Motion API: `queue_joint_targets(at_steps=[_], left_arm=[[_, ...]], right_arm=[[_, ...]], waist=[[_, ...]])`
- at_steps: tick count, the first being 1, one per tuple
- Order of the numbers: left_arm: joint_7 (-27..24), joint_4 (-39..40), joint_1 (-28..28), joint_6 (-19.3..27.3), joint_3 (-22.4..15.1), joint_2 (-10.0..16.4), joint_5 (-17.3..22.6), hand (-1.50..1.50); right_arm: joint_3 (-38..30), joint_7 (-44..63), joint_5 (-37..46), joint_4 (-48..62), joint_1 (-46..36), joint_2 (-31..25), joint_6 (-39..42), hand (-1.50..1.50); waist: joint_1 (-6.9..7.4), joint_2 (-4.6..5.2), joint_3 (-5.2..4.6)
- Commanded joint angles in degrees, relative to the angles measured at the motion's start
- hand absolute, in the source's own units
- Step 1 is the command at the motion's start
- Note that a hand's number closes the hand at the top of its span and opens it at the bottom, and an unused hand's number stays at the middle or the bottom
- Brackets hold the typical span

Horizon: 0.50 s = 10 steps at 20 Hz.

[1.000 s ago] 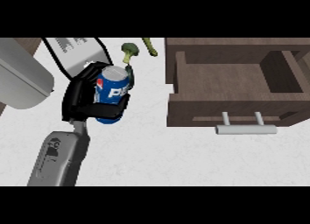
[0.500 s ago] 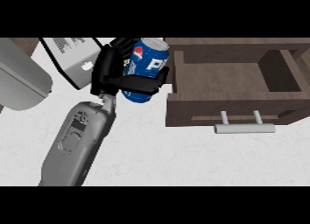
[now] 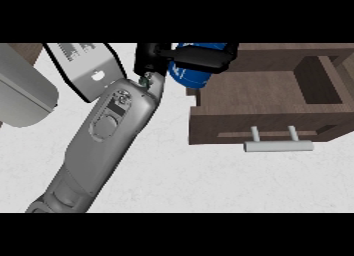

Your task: Pick up the can, place it into the drawer and close the drawer

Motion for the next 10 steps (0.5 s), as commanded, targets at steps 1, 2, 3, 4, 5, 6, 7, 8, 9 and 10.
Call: queue_joint_targets(at_steps=[1, 2, 3, 4, 5, 6, 7, 8, 9, 10], left_arm=[[-1.45, 9.32, -9.0, 1.53, 0.43, -0.01, 3.2, 1.5], [0.22, 8.29, -8.25, 0.66, 1.25, -0.01, 2.26, 1.5], [0.45, 10.54, -11.12, 2.97, -0.47, -0.01, 3.75, 1.5], [-0.68, 12.82, -13.04, 3.18, 0.26, -0.01, 3.98, 1.5], [0.06, 11.97, -12.46, 5.12, -2.56, -0.01, 4.82, 1.5], [1.01, 14.18, -15.94, 8.13, -4.5, -0.01, 5.64, 1.5], [-0.61, 16.48, -15.7, 4.68, -1.61, -0.01, 5.79, 1.5], [-0.52, 14.7, -14.08, 4.95, -2.98, -0.01, 6.19, 1.5], [-1.21, 20.57, -19.05, 7.47, -2.77, -0.01, 8.43, 1.5], [-2.48, 21.22, -18.4, 6.38, -3.75, -0.01, 9.01, 1.5]], right_arm=[[0.11, -0.17, 0.7, -0.32, -0.44, 0.92, -0.95, -1.5], [-0.28, 3.14, -1.52, -4.51, 1.61, 0.43, -0.08, -1.5], [1.26, 0.69, -0.05, -1.26, -0.21, 0.93, -0.93, -1.5], [-4.32, 4.22, -3.45, 0.64, -4.12, -3.59, -0.65, -1.5], [-0.23, -1.86, 0.67, 1.1, 0.5, 0.41, 0.87, -1.5], [2.65, -0.48, 2.82, 1.23, -1.53, 0.91, -1.21, -1.5], [0.34, -1.36, 2.23, 3.24, -3.34, 0.65, -1.55, -1.5], [-2.6, -0.71, -1.57, 2.92, -2.48, -1.54, 0.45, -1.5], [-0.93, 0.34, -0.82, 0.1, -1.38, -0.47, 0.07, -1.5], [-1.28, -0.05, -0.16, 2.87, -3.7, -1.01, -0.44, -1.5]], waist=[[-0.62, 0.17, 0.0], [-0.21, 0.0, -0.02], [-0.4, 0.08, 0.0], [-0.55, 0.21, 0.01], [-0.44, 0.05, 0.02], [-0.84, 0.17, 0.03], [-0.36, 0.19, 0.02], [-0.19, 0.04, 0.01], [-1.47, 0.3, 0.03], [-0.93, 0.28, 0.03]])
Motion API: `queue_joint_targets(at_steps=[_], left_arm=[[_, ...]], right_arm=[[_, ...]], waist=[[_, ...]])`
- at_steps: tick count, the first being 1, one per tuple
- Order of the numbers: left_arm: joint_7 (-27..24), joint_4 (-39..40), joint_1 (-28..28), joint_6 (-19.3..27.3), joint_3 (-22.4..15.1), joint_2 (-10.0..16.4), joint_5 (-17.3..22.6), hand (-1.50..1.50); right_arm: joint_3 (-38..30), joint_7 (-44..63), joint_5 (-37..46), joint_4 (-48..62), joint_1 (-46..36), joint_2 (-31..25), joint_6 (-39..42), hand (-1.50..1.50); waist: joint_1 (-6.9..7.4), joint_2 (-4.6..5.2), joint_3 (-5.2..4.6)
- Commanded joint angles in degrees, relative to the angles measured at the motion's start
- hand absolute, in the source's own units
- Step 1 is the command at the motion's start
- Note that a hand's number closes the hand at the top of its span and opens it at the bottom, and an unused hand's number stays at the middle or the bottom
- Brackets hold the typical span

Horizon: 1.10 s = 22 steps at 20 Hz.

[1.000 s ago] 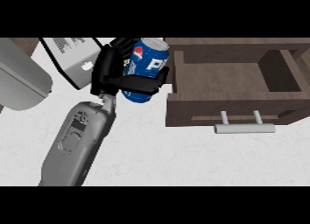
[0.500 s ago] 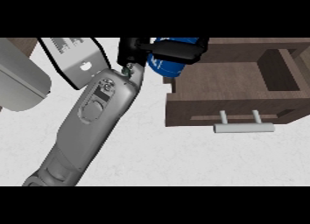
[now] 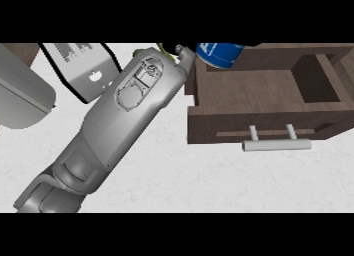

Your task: Pick up the can, place it into the drawer and close the drawer

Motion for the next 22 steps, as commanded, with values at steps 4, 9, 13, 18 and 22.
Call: queue_joint_targets(at_steps=[4, 9, 13, 18, 22], left_arm=[[-3.86, 12.04, -7.34, -1.52, 0.86, 0.0, 3.3, 1.5], [-5.33, 15.76, -9.82, 1.74, -5.22, 0.0, 9.84, 1.5], [-5.16, 23.15, -16.98, 2.15, -5.09, 0.0, 10.37, 1.5], [-8.94, 23.83, -13.1, 4.44, -11.49, 0.0, 15.01, 1.5], [-12.04, 25.27, -11.8, 4.81, -13.99, 0.0, 16.7, 1.5]], right_arm=[[2.21, 0.19, 2.23, -0.66, 0.28, 1.32, -0.63, -1.5], [1.63, 0.0, 1.5, -0.45, 0.3, 0.43, 0.81, -1.5], [1.52, -0.08, 1.73, 1.25, -1.83, 0.46, -0.02, -1.5], [2.06, 0.61, 1.95, 4.03, -5.29, -0.31, -0.2, -1.5], [1.67, 1.44, 2.63, 4.62, -7.78, -1.19, -1.08, -1.5]], waist=[[-0.15, 0.11, -0.01], [-1.17, 0.2, 0.03], [-2.23, 0.66, 0.1], [-3.11, 0.9, 0.13], [-3.15, 0.95, 0.11]])
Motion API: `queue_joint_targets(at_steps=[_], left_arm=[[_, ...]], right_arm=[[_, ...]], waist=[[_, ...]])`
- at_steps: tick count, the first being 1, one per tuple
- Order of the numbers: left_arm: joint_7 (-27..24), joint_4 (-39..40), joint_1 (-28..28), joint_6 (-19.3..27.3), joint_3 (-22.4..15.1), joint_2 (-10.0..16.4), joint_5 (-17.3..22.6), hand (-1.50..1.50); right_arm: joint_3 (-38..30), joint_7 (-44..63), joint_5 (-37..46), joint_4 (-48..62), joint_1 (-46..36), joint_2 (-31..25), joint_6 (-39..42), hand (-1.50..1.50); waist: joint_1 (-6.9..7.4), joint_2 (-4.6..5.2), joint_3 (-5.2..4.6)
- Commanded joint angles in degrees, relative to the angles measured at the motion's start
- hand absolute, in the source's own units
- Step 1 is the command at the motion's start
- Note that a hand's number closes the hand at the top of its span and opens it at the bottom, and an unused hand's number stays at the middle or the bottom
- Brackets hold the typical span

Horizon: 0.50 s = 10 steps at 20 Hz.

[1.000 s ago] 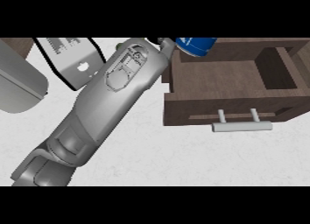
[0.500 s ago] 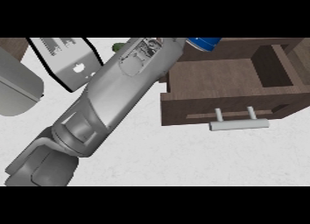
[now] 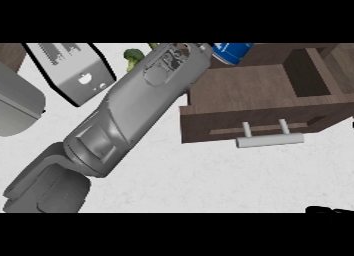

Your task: Pick up the can, place it into the drawer and close the drawer

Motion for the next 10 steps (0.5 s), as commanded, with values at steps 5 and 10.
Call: queue_joint_targets(at_steps=[5, 10], left_arm=[[-6.78, 5.21, 1.0, 2.37, -3.37, 0.0, 2.92, 1.5], [-6.14, 6.5, 1.27, 2.59, -6.79, 0.0, 4.35, 1.5]], right_arm=[[0.1, -0.94, 0.01, 1.32, -0.82, -0.13, 0.28, -1.5], [0.32, 0.0, -0.76, 1.2, -2.61, -0.78, 0.53, -1.5]], waist=[[-1.36, 0.56, 0.03], [-2.41, 0.81, 0.05]])
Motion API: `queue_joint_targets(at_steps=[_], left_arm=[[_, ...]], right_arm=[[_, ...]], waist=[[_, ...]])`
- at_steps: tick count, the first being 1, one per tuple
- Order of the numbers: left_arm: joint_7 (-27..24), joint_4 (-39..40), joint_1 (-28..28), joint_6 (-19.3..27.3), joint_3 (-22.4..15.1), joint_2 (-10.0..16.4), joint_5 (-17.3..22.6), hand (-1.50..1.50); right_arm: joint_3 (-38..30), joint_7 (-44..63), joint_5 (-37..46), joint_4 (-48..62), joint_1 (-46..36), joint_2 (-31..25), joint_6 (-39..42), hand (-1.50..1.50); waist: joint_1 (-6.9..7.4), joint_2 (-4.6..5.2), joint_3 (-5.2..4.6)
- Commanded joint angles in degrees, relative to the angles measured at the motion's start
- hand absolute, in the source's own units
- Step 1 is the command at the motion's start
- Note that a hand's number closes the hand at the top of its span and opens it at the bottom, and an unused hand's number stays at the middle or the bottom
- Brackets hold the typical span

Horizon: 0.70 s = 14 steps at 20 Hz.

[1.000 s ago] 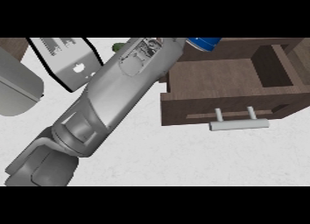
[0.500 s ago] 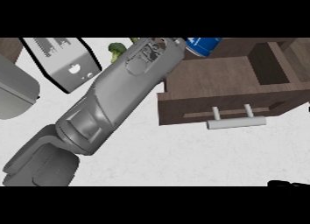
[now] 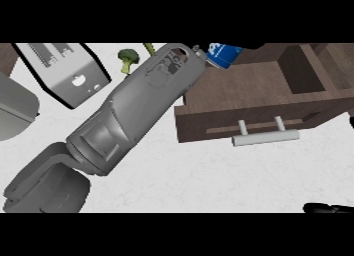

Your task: Pick up the can, place it into the drawer and close the drawer

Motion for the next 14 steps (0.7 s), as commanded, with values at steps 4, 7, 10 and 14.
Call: queue_joint_targets(at_steps=[4, 7, 10, 14], left_arm=[[-2.88, 1.73, 0.85, 1.19, -3.92, -0.01, 1.07, 1.5], [-3.06, 1.35, 2.53, 2.69, -4.94, -0.01, 2.38, -1.5], [-3.37, 2.61, 3.18, 4.45, -5.88, 0.0, 2.87, -1.5], [-1.7, 2.98, 0.47, 5.55, -5.85, 0.0, 4.11, -1.5]], right_arm=[[-0.54, -0.43, -0.71, 1.03, -0.31, -0.64, 0.66, -1.5], [-0.16, -1.8, -0.09, 0.26, 0.95, 0.2, 0.54, -1.5], [1.82, -2.43, 1.42, -0.66, 0.92, 0.99, 0.51, -1.5], [-0.62, -0.14, -1.13, -0.61, -0.01, -0.86, 0.85, -1.5]], waist=[[-0.87, 0.16, 0.02], [-0.77, 0.03, 0.0], [-1.53, 0.34, 0.01], [-0.72, 0.0, -0.02]])
